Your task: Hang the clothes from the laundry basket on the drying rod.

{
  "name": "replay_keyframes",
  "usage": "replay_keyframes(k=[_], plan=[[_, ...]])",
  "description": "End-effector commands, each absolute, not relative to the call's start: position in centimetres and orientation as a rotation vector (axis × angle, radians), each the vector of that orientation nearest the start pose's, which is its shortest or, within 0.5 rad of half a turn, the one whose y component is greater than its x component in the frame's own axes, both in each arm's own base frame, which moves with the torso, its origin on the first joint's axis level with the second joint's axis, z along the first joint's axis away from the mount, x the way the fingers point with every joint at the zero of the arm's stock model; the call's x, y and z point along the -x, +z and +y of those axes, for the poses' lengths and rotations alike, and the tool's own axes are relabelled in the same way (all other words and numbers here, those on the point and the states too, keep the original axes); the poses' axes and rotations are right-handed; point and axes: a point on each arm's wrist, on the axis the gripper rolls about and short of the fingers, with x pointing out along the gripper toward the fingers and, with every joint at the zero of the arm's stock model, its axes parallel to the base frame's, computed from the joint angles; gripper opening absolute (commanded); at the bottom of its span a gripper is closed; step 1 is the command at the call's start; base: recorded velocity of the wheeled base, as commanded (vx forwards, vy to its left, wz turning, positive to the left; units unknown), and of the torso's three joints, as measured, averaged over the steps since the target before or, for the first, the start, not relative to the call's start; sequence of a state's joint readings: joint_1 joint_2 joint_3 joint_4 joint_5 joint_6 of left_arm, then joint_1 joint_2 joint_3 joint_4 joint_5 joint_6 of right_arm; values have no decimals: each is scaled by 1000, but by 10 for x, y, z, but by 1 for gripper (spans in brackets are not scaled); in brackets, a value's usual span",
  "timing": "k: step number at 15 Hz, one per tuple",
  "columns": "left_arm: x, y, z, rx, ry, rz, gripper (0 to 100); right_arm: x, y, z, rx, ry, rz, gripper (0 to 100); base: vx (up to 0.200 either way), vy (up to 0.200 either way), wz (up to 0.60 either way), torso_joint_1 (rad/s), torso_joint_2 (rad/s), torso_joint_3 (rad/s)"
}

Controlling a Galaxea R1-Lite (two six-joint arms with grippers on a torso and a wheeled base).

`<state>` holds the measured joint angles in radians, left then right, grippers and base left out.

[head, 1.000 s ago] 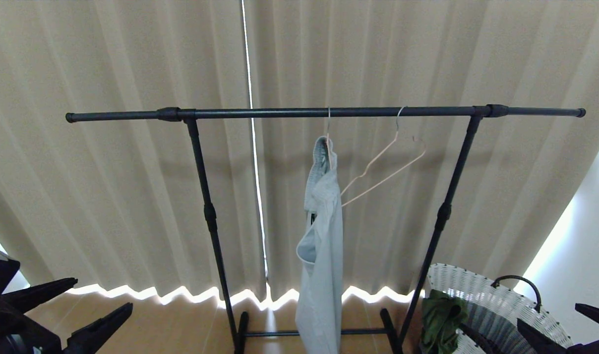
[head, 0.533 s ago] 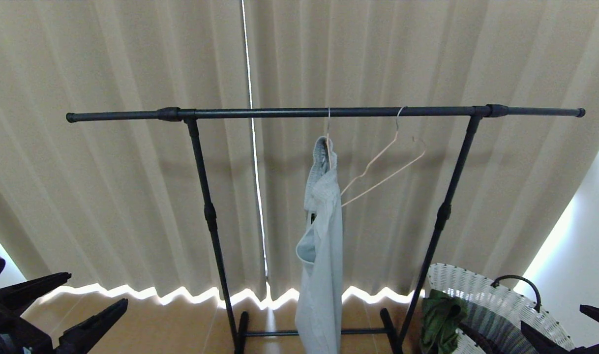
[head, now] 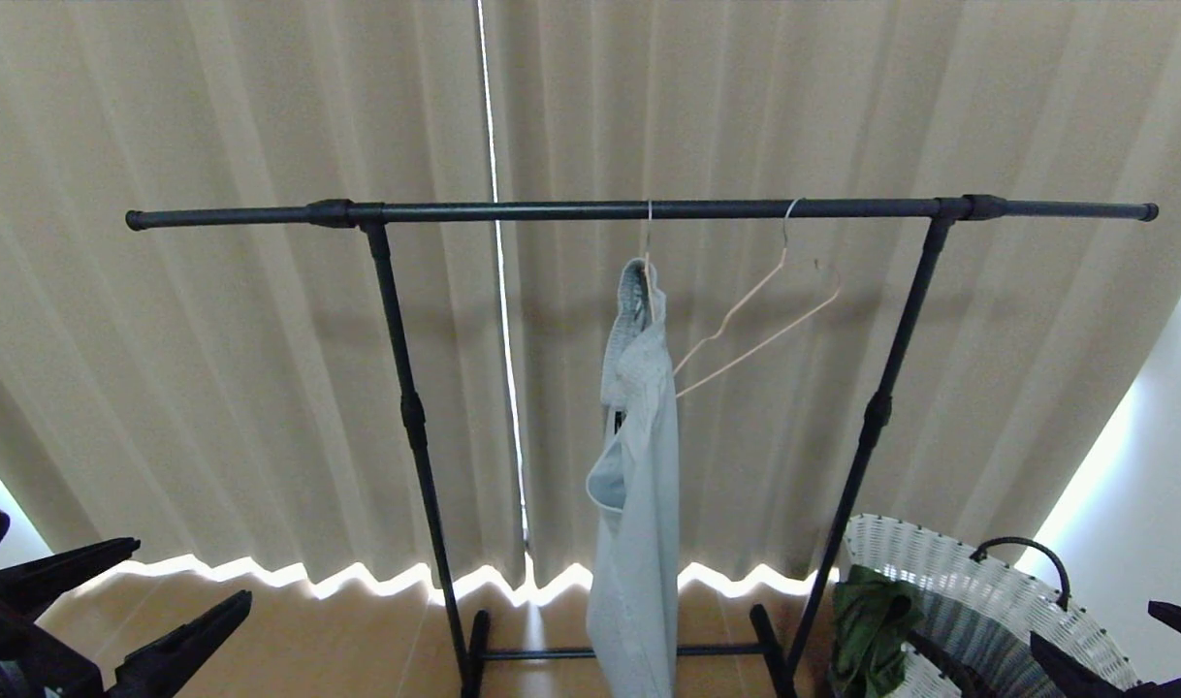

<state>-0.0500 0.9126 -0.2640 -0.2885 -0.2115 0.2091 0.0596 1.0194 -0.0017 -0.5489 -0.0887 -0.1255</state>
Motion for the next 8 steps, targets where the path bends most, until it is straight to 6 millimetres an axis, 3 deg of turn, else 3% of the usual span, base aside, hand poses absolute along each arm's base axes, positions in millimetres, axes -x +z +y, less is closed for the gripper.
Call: replay_keyframes(k=[1,8], plan=[[-96,154,-9,-181,-296,340,100,-90,100,3,158,1,471,100,0,0,0,-188,442,242],[-95,154,-10,-197,-302,336,100,-90,100,3,158,1,469,100,0,0,0,-189,487,287]])
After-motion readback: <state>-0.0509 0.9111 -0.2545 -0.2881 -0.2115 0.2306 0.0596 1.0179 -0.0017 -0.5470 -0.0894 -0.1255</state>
